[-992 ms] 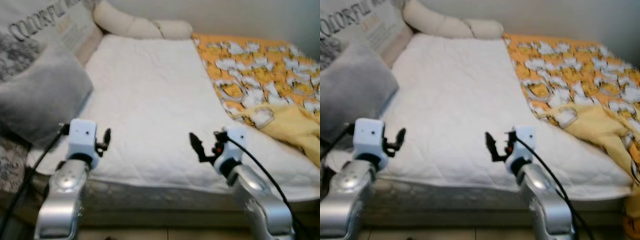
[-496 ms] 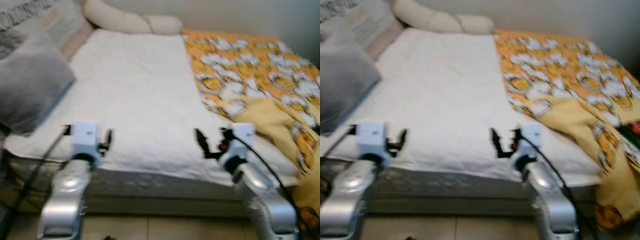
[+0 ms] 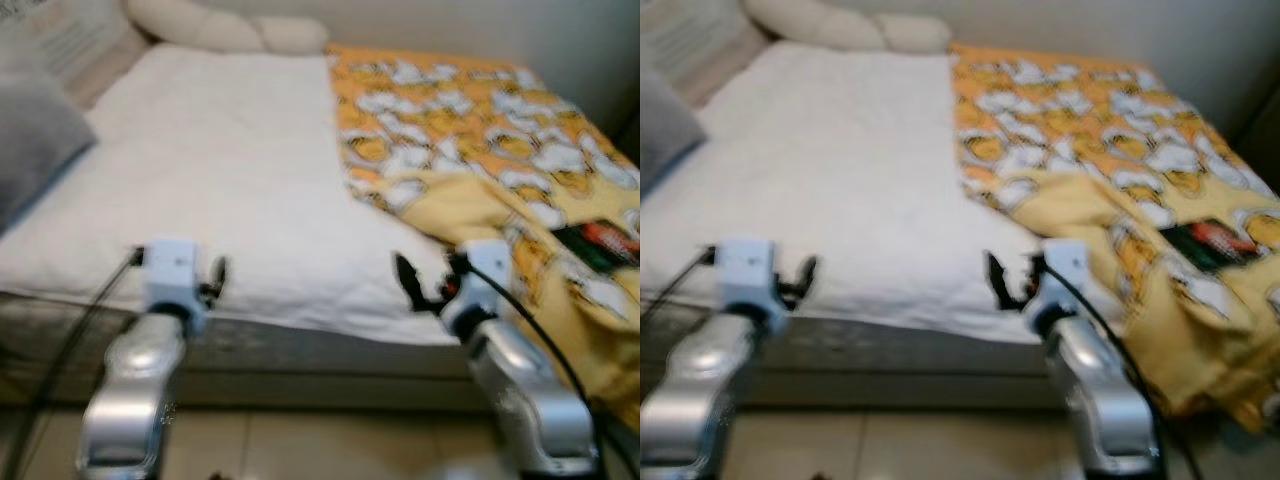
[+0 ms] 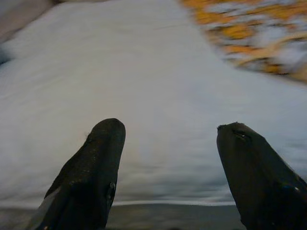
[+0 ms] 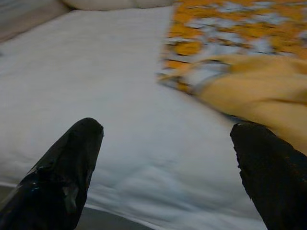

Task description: Clean up the room

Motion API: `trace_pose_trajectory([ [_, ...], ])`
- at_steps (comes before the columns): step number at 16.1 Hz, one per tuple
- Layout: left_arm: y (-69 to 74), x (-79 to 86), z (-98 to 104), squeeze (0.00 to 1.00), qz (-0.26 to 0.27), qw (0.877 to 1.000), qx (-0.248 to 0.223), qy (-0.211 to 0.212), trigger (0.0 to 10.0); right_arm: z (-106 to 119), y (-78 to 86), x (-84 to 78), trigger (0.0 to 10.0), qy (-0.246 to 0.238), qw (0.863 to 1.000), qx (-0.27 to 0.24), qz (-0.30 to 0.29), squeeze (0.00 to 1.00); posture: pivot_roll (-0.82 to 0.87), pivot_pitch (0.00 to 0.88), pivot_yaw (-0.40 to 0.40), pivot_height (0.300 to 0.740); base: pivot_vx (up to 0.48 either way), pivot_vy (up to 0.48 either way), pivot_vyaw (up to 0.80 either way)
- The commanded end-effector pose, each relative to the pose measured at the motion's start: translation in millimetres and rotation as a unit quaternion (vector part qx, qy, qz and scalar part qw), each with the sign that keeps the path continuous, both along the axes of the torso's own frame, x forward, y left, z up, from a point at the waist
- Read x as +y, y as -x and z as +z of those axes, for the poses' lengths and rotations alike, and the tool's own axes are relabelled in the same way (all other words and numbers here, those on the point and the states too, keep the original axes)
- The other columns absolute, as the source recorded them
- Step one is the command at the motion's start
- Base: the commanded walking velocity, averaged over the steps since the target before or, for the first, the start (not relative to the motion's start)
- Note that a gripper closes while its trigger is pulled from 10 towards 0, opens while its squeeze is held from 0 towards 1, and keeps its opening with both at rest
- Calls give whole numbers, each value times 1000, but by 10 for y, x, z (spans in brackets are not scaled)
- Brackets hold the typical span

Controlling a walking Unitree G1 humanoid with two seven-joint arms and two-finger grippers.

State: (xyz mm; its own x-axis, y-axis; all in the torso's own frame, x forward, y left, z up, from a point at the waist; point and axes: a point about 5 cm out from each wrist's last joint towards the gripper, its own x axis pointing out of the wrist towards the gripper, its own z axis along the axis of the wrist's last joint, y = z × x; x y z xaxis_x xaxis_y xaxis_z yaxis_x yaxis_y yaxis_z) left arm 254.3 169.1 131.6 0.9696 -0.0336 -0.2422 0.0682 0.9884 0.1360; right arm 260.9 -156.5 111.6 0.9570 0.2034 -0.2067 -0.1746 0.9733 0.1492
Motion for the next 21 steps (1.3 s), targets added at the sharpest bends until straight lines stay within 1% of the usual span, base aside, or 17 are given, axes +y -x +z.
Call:
trace_pose_trajectory([
  [1,-18,49,29,220,7,1000,-5,-7,10000,52,-21,28,10000,-4,1000,-11,3,0,-61,0,-53,740,0,-480,0],
  [6,-54,38,51,224,8,1000,-7,-7,10000,56,-50,16,10000,-12,1000,-5,0,0,-67,0,-51,740,0,-480,0],
  [8,-64,42,61,220,8,1000,-9,-8,10000,44,-49,16,10000,-3,1000,-4,3,0,-67,0,-51,740,0,-480,0],
  [11,-72,43,69,212,9,1000,-12,-5,10000,40,-52,26,10000,-3,1000,0,8,0,-76,0,-45,740,0,-476,0],
  [12,-71,21,64,188,3,1000,-13,2,10000,23,-59,4,10000,9,1000,7,0,0,-71,0,-46,740,0,0,0],
  [13,-78,17,61,161,7,1000,-13,6,10000,10,-61,-6,10000,7,1000,12,-5,0,-74,0,-48,740,0,0,0],
  [14,-101,16,112,153,7,999,-37,-12,10000,9,-55,7,10000,-10,1000,15,2,0,-74,0,-52,740,0,0,0],
  [15,-107,19,121,157,6,999,-41,-12,10000,10,-54,10,10000,-9,1000,16,2,0,-77,0,-51,740,0,0,0],
  [17,-108,-4,134,196,-6,999,-46,2,10000,29,-63,22,10000,1,1000,15,8,0,-86,0,-51,740,0,0,0],
  [21,-120,-24,128,192,-16,999,-48,3,10000,16,-84,29,10000,-3,1000,22,3,0,-80,0,-56,740,62,0,0],
])
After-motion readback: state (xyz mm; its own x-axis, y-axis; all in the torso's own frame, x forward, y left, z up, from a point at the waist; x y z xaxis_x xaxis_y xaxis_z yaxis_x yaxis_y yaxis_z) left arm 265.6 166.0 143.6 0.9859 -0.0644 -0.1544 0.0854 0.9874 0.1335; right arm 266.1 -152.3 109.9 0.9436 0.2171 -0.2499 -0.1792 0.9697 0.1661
